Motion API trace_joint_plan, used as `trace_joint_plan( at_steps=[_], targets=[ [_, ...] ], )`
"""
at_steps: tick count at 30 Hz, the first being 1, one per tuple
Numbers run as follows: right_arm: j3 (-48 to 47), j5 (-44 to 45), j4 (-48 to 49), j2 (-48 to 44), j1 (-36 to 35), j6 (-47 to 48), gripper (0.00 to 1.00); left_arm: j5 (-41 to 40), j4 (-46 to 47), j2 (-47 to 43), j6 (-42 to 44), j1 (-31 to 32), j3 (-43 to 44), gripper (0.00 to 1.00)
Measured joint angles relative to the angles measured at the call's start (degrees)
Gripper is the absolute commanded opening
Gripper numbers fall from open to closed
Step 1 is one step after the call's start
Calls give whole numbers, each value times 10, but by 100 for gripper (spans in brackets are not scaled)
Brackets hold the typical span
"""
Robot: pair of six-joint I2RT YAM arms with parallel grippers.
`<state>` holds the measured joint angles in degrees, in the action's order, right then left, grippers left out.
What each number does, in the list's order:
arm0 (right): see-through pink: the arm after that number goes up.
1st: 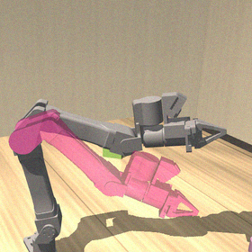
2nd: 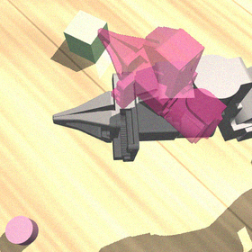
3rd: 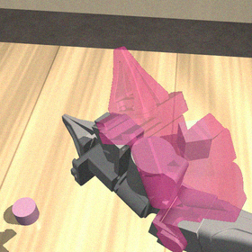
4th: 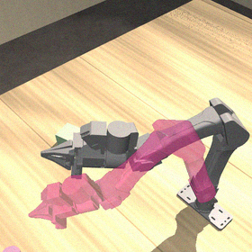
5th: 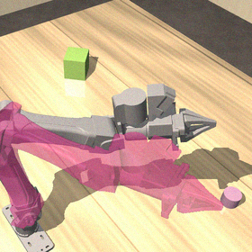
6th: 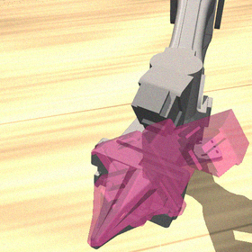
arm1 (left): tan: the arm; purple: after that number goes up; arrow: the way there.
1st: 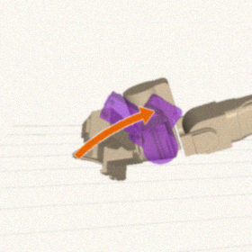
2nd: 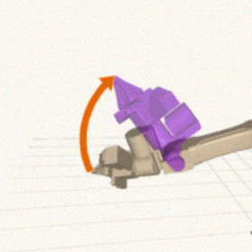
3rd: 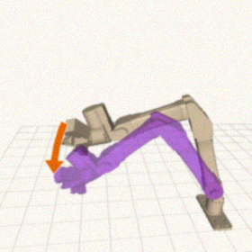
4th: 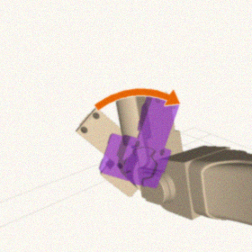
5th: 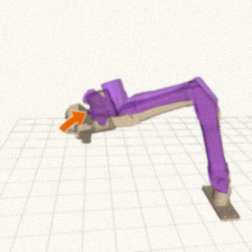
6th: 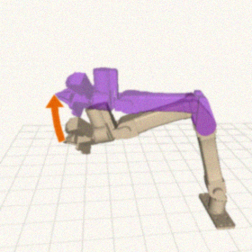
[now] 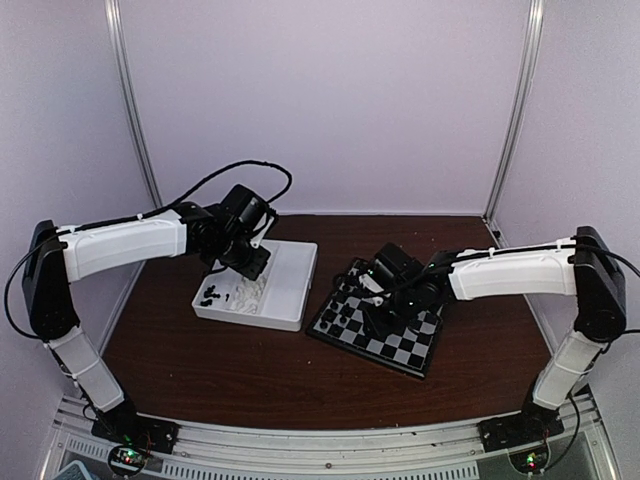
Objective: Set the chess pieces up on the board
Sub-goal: Pick up the chess piece from the chessboard.
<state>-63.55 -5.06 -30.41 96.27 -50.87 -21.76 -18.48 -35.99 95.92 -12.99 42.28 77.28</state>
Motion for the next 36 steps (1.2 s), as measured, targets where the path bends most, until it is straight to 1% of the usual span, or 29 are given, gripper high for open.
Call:
trace_joint_plan(
  at_steps=[4, 14, 20, 23, 27, 31, 36],
  targets=[
    [-1, 7, -10, 14, -6, 6, 28, -2, 0, 0, 0, -1, -2, 31],
    [-22, 23, -20, 51, -7, 15, 26, -4, 0, 0, 0, -3, -2, 31],
    [-39, 26, -22, 63, -7, 23, 20, -4, 0, 0, 0, -4, -2, 31],
    [-45, 26, -23, 67, -7, 25, 14, -4, 0, 0, 0, -6, -2, 31],
    [-48, 26, -23, 71, -7, 25, 13, -4, 0, 0, 0, -7, -2, 31],
    [-49, 26, -24, 75, -7, 26, 12, -4, 0, 0, 1, -7, -2, 31],
    [-53, 26, -27, 77, -7, 26, 15, -4, 0, 0, 1, -9, -2, 31]
  ],
)
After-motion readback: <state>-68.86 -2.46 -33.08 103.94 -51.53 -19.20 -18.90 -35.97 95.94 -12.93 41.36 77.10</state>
